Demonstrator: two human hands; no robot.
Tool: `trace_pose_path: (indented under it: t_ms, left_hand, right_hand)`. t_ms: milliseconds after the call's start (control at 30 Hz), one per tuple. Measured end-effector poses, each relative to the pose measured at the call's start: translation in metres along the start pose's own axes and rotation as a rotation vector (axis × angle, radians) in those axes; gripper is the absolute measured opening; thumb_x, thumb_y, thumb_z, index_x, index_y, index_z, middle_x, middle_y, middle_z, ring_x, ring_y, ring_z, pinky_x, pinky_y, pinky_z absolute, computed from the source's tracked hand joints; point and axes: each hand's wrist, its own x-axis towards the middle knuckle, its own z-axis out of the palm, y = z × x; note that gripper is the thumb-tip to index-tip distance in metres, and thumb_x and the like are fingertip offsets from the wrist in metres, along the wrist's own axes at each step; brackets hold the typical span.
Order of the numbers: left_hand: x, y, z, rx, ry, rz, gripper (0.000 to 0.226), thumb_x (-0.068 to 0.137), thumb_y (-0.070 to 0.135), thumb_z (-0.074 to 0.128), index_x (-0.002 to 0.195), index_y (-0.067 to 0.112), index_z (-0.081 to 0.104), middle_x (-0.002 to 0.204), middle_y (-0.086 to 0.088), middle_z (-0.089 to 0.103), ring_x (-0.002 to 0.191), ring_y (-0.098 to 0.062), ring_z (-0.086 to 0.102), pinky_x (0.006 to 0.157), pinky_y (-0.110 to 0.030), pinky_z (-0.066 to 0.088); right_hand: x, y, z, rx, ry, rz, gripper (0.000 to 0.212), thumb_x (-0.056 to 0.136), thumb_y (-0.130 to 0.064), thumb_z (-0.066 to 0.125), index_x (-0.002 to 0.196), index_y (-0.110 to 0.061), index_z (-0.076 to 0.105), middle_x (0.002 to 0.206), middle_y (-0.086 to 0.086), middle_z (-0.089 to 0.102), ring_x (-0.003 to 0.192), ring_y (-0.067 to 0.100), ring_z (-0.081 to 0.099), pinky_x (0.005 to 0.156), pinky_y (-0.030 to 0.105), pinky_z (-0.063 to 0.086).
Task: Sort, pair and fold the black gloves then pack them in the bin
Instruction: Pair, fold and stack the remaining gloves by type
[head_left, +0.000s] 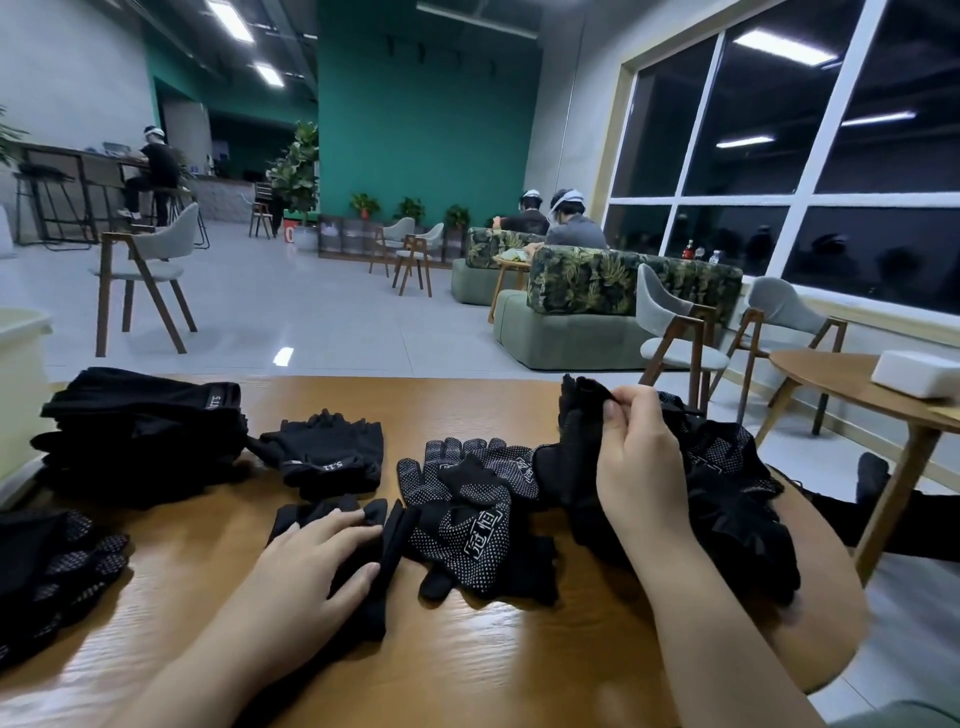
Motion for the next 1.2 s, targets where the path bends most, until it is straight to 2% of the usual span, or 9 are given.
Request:
trace_pose_path:
  t_ms: [133, 267, 433, 600, 700, 767, 867, 1033, 1200]
  left_hand:
    - [0.012, 0.023, -0.002, -0.065, 0.165, 0.184, 0.049, 0.080, 0.051, 0.039, 0.122, 0.034, 0.058, 0.127, 0.018, 0.053, 0.117, -0.002, 0.047, 0.102, -0.040, 0.043]
    - [0.025, 0.092, -0.003, -0.349, 0.101, 0.221, 0.048, 0.086, 0.049, 0.053, 0.132, 0.040, 0.043, 0.126, 0.031, 0.041, 0.119, 0.011, 0.041, 0.104, -0.017, 0.034]
    - [0.042, 0.146, 0.018, -0.677, 0.139, -0.038, 0.034, 0.085, 0.040, 0.062, 0.116, 0.039, 0.048, 0.107, 0.022, 0.061, 0.099, 0.006, 0.057, 0.076, -0.005, 0.040]
    - [0.044, 0.139, 0.036, -0.769, 0.353, -0.198, 0.015, 0.094, 0.012, 0.049, 0.093, 0.016, 0.063, 0.083, 0.006, 0.068, 0.084, -0.014, 0.063, 0.070, -0.022, 0.046]
    - [0.044, 0.131, 0.034, -0.859, 0.377, -0.219, 0.021, 0.097, 0.012, 0.046, 0.087, 0.016, 0.064, 0.079, 0.002, 0.069, 0.081, -0.018, 0.065, 0.073, -0.040, 0.052]
    - [0.044, 0.128, 0.030, -0.904, 0.395, -0.201, 0.022, 0.098, 0.014, 0.045, 0.090, 0.019, 0.065, 0.084, 0.003, 0.069, 0.084, -0.014, 0.065, 0.076, -0.040, 0.054]
    - [0.043, 0.127, 0.019, -0.985, 0.443, -0.201, 0.025, 0.098, 0.012, 0.044, 0.092, 0.023, 0.065, 0.086, 0.006, 0.070, 0.086, -0.010, 0.065, 0.074, -0.023, 0.052]
    - [0.040, 0.111, -0.005, -1.172, 0.463, -0.235, 0.027, 0.100, 0.017, 0.044, 0.092, 0.024, 0.068, 0.095, -0.006, 0.072, 0.097, -0.029, 0.066, 0.089, -0.054, 0.051]
    - [0.031, 0.095, -0.029, -1.393, 0.428, -0.314, 0.026, 0.100, 0.015, 0.042, 0.097, 0.019, 0.068, 0.095, -0.011, 0.073, 0.088, -0.026, 0.069, 0.086, -0.053, 0.052]
  right_hand:
    - [-0.002, 0.006, 0.001, 0.133, -0.037, 0.156, 0.017, 0.100, -0.015, 0.042, 0.111, -0.008, 0.052, 0.085, -0.017, 0.049, 0.090, 0.016, 0.052, 0.077, 0.027, 0.039]
    - [-0.015, 0.010, 0.002, 0.260, -0.107, 0.210, 0.007, 0.099, -0.015, 0.045, 0.099, -0.021, 0.049, 0.090, -0.017, 0.055, 0.082, -0.006, 0.054, 0.070, 0.004, 0.037]
    - [-0.044, 0.010, 0.009, 0.513, -0.351, 0.272, 0.019, 0.100, -0.007, 0.038, 0.098, -0.020, 0.051, 0.094, -0.001, 0.071, 0.086, 0.007, 0.069, 0.074, 0.017, 0.050]
    - [-0.079, 0.029, 0.008, 0.254, -0.551, 0.131, 0.031, 0.095, -0.011, 0.051, 0.109, -0.038, 0.044, 0.113, -0.022, 0.062, 0.110, -0.008, 0.054, 0.093, 0.011, 0.038]
    - [-0.088, 0.041, 0.008, 0.025, -0.600, 0.071, 0.035, 0.094, -0.026, 0.052, 0.128, -0.033, 0.042, 0.125, -0.021, 0.052, 0.119, 0.000, 0.047, 0.100, 0.017, 0.035]
    - [-0.089, 0.044, 0.005, -0.063, -0.569, 0.079, 0.039, 0.094, -0.031, 0.051, 0.132, -0.029, 0.041, 0.126, -0.015, 0.053, 0.118, 0.008, 0.048, 0.101, 0.023, 0.037]
    - [-0.088, 0.046, 0.002, -0.110, -0.511, 0.112, 0.039, 0.094, -0.032, 0.051, 0.132, -0.029, 0.041, 0.126, -0.013, 0.052, 0.116, 0.012, 0.048, 0.099, 0.025, 0.037]
    - [-0.083, 0.050, -0.002, -0.136, -0.457, 0.155, 0.044, 0.093, -0.029, 0.054, 0.135, -0.028, 0.041, 0.133, -0.013, 0.047, 0.121, 0.012, 0.046, 0.101, 0.021, 0.034]
    - [-0.078, 0.016, 0.001, 0.083, -0.479, -0.016, 0.054, 0.087, -0.018, 0.062, 0.132, -0.040, 0.041, 0.121, -0.036, 0.042, 0.117, -0.014, 0.040, 0.094, -0.001, 0.023]
